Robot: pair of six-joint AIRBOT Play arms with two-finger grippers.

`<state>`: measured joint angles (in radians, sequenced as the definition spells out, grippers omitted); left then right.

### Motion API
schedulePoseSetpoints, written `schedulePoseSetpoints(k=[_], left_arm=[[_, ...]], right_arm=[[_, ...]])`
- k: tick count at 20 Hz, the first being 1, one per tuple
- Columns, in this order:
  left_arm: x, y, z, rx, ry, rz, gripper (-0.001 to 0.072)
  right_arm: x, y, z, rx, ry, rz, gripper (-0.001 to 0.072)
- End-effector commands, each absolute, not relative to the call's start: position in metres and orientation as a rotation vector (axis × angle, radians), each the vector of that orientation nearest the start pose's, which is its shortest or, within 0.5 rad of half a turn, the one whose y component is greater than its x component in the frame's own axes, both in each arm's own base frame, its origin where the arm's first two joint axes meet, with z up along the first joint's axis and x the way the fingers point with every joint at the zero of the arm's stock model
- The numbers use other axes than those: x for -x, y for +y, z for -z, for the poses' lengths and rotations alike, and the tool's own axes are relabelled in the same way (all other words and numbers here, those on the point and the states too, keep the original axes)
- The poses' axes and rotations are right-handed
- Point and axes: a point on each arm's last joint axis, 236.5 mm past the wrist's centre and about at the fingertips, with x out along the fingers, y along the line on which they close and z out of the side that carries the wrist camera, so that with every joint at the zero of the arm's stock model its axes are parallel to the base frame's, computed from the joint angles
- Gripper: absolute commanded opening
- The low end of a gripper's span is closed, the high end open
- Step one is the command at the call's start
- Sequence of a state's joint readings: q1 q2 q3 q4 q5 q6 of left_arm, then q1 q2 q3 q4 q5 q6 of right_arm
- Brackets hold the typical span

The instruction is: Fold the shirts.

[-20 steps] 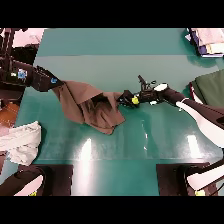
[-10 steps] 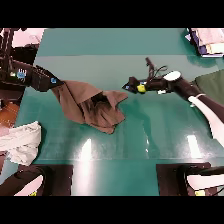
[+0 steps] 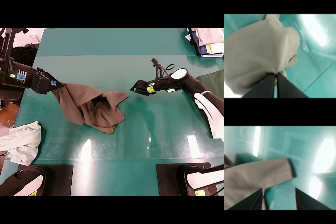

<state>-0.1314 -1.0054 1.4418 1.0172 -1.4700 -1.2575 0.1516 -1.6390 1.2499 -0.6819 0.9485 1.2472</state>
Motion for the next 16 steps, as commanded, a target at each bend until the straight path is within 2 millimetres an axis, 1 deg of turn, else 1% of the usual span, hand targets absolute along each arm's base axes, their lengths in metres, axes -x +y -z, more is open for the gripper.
schedulePoseSetpoints(k=[1, 3, 4, 7, 9, 12, 13, 15, 16], left_arm=[[-0.299, -0.164, -0.216, -0.009, 0.937, 0.746, 0.0025], [-0.299, -0.164, -0.215, -0.009, 0.941, 0.746, 0.0025], [-0.299, -0.164, -0.215, -0.008, 0.940, 0.746, 0.0025], [-0.299, -0.164, -0.215, -0.008, 0.940, 0.745, 0.0025], [-0.299, -0.164, -0.215, -0.008, 0.940, 0.746, 0.0025], [-0.299, -0.164, -0.214, -0.008, 0.941, 0.746, 0.0025], [-0.299, -0.164, -0.214, -0.009, 0.941, 0.746, 0.0025], [-0.299, -0.164, -0.214, -0.009, 0.941, 0.746, 0.0025], [-0.299, -0.164, -0.214, -0.008, 0.941, 0.746, 0.0025]], right_arm=[[-0.450, 0.225, 0.058, -0.544, 1.283, -0.604, 0.0460], [-0.456, 0.232, 0.063, -0.539, 1.316, -0.641, 0.0455], [-0.457, 0.232, 0.067, -0.520, 1.335, -0.654, 0.0454], [-0.460, 0.238, 0.070, -0.513, 1.356, -0.685, 0.0453], [-0.457, 0.250, 0.072, -0.496, 1.368, -0.710, 0.0452], [-0.446, 0.269, 0.074, -0.467, 1.386, -0.744, 0.0451], [-0.443, 0.273, 0.074, -0.462, 1.389, -0.752, 0.0430], [-0.439, 0.278, 0.074, -0.453, 1.396, -0.764, 0.0223], [-0.439, 0.279, 0.074, -0.451, 1.396, -0.766, 0.0070]])
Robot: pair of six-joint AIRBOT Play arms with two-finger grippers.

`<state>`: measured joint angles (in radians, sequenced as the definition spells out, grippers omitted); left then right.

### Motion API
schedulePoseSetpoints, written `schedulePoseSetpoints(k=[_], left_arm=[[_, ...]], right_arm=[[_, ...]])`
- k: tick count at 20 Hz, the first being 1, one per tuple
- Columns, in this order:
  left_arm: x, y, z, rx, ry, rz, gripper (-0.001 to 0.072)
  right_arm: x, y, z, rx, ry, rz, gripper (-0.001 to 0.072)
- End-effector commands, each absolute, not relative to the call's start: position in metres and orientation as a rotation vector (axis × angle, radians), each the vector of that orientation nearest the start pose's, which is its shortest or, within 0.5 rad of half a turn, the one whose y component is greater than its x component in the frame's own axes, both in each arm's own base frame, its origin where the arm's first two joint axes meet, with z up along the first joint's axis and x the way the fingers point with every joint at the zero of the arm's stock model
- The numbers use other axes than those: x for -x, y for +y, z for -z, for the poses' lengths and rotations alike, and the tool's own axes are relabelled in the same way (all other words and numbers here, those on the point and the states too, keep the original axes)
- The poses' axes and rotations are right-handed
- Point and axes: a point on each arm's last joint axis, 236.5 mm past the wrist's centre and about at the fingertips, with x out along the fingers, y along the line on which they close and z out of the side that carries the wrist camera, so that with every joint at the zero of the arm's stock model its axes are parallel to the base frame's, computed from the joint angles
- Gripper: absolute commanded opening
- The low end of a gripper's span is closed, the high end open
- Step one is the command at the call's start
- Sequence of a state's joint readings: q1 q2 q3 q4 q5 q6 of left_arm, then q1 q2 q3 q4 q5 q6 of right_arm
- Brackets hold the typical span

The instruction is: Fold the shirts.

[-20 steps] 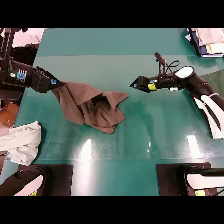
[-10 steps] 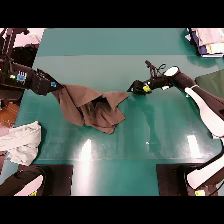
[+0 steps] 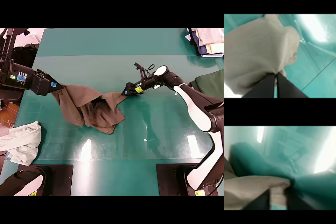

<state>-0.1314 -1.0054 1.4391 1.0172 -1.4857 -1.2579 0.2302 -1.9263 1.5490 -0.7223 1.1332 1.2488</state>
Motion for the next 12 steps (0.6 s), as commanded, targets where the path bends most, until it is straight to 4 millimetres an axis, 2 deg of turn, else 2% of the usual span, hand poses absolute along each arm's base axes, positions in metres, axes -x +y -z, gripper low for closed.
schedulePoseSetpoints(k=[1, 3, 4, 6, 8, 10, 12], left_arm=[[-0.299, -0.164, -0.214, -0.009, 0.941, 0.746, 0.0025], [-0.299, -0.164, -0.214, -0.009, 0.941, 0.746, 0.0026], [-0.299, -0.164, -0.214, -0.009, 0.941, 0.746, 0.0025], [-0.302, -0.165, -0.219, -0.008, 0.920, 0.742, 0.0025], [-0.308, -0.165, -0.240, -0.016, 0.849, 0.733, 0.0025], [-0.314, -0.165, -0.280, -0.034, 0.731, 0.725, 0.0025], [-0.309, -0.165, -0.327, -0.063, 0.606, 0.722, 0.0025]], right_arm=[[-0.440, 0.278, 0.073, -0.451, 1.391, -0.765, 0.0018], [-0.446, 0.277, 0.064, -0.450, 1.359, -0.759, 0.0016], [-0.450, 0.275, 0.053, -0.447, 1.329, -0.759, 0.0015], [-0.459, 0.270, 0.015, -0.438, 1.238, -0.761, 0.0014], [-0.465, 0.257, -0.042, -0.424, 1.121, -0.767, 0.0014], [-0.464, 0.234, -0.107, -0.376, 0.981, -0.755, 0.0014], [-0.452, 0.210, -0.180, -0.295, 0.826, -0.734, 0.0014]])
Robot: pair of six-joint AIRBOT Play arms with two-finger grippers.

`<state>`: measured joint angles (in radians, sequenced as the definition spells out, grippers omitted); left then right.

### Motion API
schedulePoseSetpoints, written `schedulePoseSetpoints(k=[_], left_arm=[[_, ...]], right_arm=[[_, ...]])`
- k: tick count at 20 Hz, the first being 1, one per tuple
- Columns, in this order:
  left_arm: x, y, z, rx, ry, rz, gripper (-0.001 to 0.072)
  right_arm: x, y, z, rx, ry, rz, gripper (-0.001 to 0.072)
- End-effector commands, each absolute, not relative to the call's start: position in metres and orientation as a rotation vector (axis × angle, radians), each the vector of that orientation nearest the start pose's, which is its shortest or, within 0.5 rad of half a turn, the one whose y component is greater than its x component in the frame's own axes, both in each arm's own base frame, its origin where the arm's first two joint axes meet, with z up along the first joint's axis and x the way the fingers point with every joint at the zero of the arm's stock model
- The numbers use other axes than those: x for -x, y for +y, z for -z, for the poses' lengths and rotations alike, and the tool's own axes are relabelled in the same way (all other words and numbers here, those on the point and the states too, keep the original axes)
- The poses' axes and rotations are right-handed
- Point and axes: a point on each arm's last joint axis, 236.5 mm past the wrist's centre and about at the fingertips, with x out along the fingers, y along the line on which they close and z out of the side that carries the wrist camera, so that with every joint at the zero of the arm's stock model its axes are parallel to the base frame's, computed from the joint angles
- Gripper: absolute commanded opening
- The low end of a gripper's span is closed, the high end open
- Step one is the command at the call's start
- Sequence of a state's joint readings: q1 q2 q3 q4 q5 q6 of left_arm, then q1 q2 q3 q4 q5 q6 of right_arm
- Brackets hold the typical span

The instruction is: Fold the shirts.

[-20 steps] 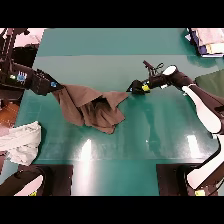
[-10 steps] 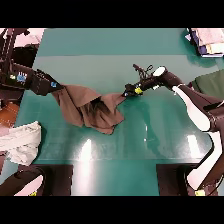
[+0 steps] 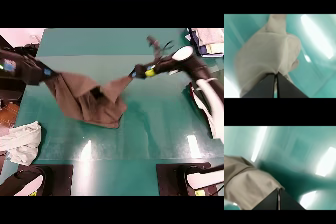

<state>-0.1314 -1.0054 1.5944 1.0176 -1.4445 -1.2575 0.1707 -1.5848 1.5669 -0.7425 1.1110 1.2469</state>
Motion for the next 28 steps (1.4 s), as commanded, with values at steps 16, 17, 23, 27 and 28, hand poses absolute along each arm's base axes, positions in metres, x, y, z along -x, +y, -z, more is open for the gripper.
schedulePoseSetpoints(k=[16, 17, 23, 27, 28], left_arm=[[-0.200, -0.181, -0.478, -0.120, 0.174, 0.856, 0.0024], [-0.214, -0.179, -0.458, -0.116, 0.240, 0.839, 0.0025], [-0.294, -0.158, -0.232, -0.033, 0.865, 0.716, 0.0025], [-0.320, -0.141, -0.079, 0.031, 1.132, 0.589, 0.0024], [-0.331, -0.135, -0.055, 0.028, 1.154, 0.550, 0.0025]], right_arm=[[-0.260, 0.057, -0.515, 0.000, 0.031, -0.259, 0.0012], [-0.272, 0.054, -0.501, -0.016, 0.073, -0.255, 0.0013], [-0.377, 0.100, -0.355, -0.159, 0.541, -0.453, 0.0013], [-0.441, 0.145, -0.217, -0.213, 0.861, -0.521, 0.0014], [-0.455, 0.153, -0.188, -0.229, 0.903, -0.519, 0.0015]])
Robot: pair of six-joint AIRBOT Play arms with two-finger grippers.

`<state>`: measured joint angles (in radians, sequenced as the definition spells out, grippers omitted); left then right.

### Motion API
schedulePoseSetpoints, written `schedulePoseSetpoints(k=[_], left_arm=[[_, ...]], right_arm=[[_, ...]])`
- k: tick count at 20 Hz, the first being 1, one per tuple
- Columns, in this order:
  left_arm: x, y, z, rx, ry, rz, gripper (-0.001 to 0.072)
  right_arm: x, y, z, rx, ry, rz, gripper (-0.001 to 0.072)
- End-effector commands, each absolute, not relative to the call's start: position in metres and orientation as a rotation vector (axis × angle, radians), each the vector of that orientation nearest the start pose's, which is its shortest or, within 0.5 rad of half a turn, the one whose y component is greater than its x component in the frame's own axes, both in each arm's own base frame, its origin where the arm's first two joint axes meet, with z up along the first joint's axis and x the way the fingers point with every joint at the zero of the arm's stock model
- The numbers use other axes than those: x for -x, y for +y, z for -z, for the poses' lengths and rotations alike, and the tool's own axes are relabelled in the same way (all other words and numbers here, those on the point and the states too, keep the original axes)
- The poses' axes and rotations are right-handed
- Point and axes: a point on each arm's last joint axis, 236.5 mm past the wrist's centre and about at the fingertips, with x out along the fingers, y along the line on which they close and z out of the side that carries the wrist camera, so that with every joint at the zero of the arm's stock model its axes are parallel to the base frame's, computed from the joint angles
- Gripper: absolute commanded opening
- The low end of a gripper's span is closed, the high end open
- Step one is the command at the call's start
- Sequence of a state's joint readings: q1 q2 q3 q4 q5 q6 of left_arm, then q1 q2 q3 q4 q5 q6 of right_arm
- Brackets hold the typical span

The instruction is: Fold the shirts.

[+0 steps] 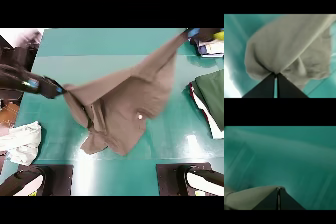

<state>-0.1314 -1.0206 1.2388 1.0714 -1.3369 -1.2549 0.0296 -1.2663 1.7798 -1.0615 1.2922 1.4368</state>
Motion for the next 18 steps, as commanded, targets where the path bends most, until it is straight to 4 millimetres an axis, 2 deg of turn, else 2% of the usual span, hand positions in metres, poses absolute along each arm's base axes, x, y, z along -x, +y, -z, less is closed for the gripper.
schedulePoseSetpoints(k=[1, 3, 6, 7, 8, 9, 10, 12, 14, 16, 18], left_arm=[[-0.341, -0.131, -0.040, 0.023, 1.169, 0.524, 0.0025], [-0.361, -0.130, -0.027, 0.046, 1.166, 0.488, 0.0026], [-0.393, -0.128, -0.041, 0.031, 1.076, 0.455, 0.0027], [-0.401, -0.125, -0.051, 0.020, 1.044, 0.444, 0.0183], [-0.408, -0.122, -0.062, 0.007, 1.018, 0.429, 0.0498], [-0.413, -0.118, -0.073, -0.008, 0.998, 0.410, 0.0573], [-0.418, -0.111, -0.085, -0.049, 0.981, 0.396, 0.0574], [-0.417, -0.101, -0.106, -0.111, 0.977, 0.379, 0.0574], [-0.402, -0.099, -0.116, -0.132, 1.034, 0.396, 0.0574], [-0.380, -0.098, -0.104, -0.115, 1.141, 0.401, 0.0574], [-0.359, -0.097, -0.078, -0.082, 1.252, 0.391, 0.0574]], right_arm=[[-0.470, 0.159, -0.161, -0.245, 0.931, -0.511, 0.0015], [-0.490, 0.168, -0.122, -0.272, 0.971, -0.493, 0.0016], [-0.505, 0.172, -0.092, -0.301, 1.001, -0.474, 0.0018], [-0.507, 0.170, -0.088, -0.304, 1.005, -0.468, 0.0024], [-0.509, 0.166, -0.088, -0.309, 1.001, -0.459, 0.0148], [-0.512, 0.160, -0.090, -0.317, 0.993, -0.448, 0.0417], [-0.512, 0.153, -0.094, -0.318, 0.998, -0.445, 0.0539], [-0.503, 0.139, -0.106, -0.310, 1.033, -0.452, 0.0536], [-0.484, 0.127, -0.120, -0.288, 1.099, -0.476, 0.0535], [-0.465, 0.120, -0.131, -0.261, 1.135, -0.497, 0.0534], [-0.451, 0.119, -0.142, -0.243, 1.127, -0.509, 0.0534]])
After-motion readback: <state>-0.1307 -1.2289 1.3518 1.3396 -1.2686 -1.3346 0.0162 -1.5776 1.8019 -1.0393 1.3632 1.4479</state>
